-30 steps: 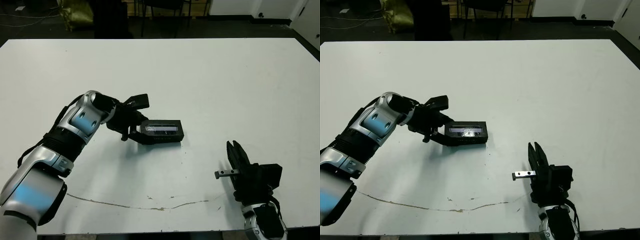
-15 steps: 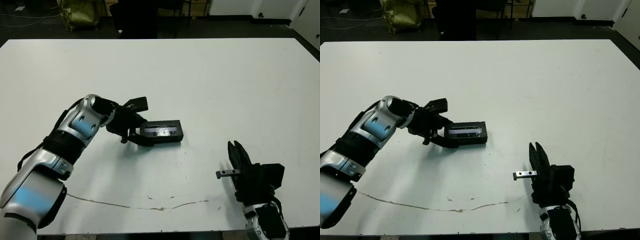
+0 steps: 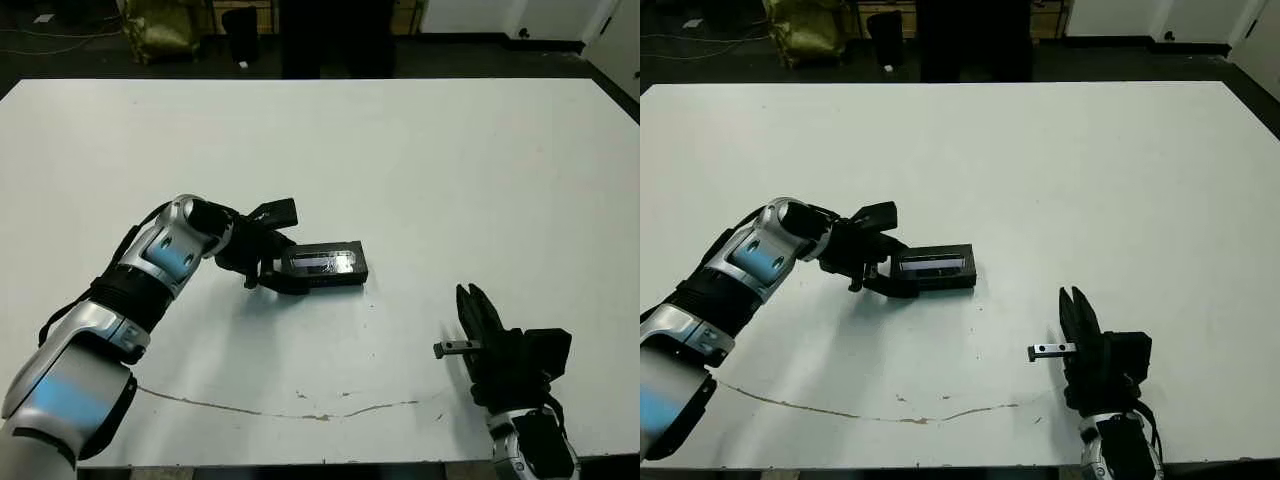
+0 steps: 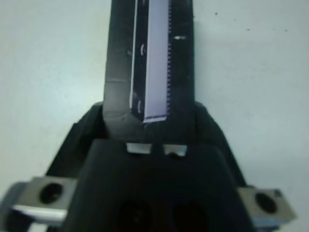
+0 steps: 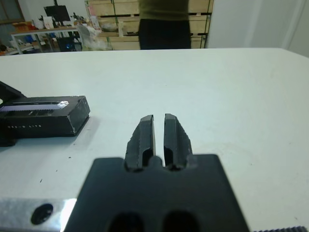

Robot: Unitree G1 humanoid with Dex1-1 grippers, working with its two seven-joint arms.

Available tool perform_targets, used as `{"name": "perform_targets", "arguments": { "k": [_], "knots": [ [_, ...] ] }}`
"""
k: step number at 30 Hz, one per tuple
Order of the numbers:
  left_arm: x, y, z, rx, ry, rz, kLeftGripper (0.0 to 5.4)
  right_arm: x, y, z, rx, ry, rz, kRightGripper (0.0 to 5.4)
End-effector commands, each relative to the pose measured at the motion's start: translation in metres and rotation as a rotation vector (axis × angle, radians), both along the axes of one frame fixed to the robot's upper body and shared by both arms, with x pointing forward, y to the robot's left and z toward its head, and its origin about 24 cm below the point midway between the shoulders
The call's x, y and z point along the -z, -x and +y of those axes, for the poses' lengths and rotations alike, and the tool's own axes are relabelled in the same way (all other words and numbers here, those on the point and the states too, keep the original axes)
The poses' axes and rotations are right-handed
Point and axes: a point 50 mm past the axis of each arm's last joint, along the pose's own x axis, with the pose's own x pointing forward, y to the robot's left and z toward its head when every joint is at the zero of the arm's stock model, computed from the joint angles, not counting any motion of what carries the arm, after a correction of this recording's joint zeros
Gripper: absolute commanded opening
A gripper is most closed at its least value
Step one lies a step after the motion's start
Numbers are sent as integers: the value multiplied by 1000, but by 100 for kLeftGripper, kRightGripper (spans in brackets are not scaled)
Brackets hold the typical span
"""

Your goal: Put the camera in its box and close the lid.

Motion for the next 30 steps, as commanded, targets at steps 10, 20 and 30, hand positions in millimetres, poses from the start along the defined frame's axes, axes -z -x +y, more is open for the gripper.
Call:
{"name": "perform_targets", "arguments": {
  "k": [10, 20, 30],
  "knots": [
    [38, 14, 18, 21, -78, 59, 539, 5, 3, -4, -5, 3, 14, 0],
    [47, 16, 37, -4, -121, 85, 539, 5, 4, -5, -12, 19, 13, 0],
    [45, 16, 57, -61, -82, 34, 539, 5, 4, -5, -15, 31, 24, 0]
  ]
}}
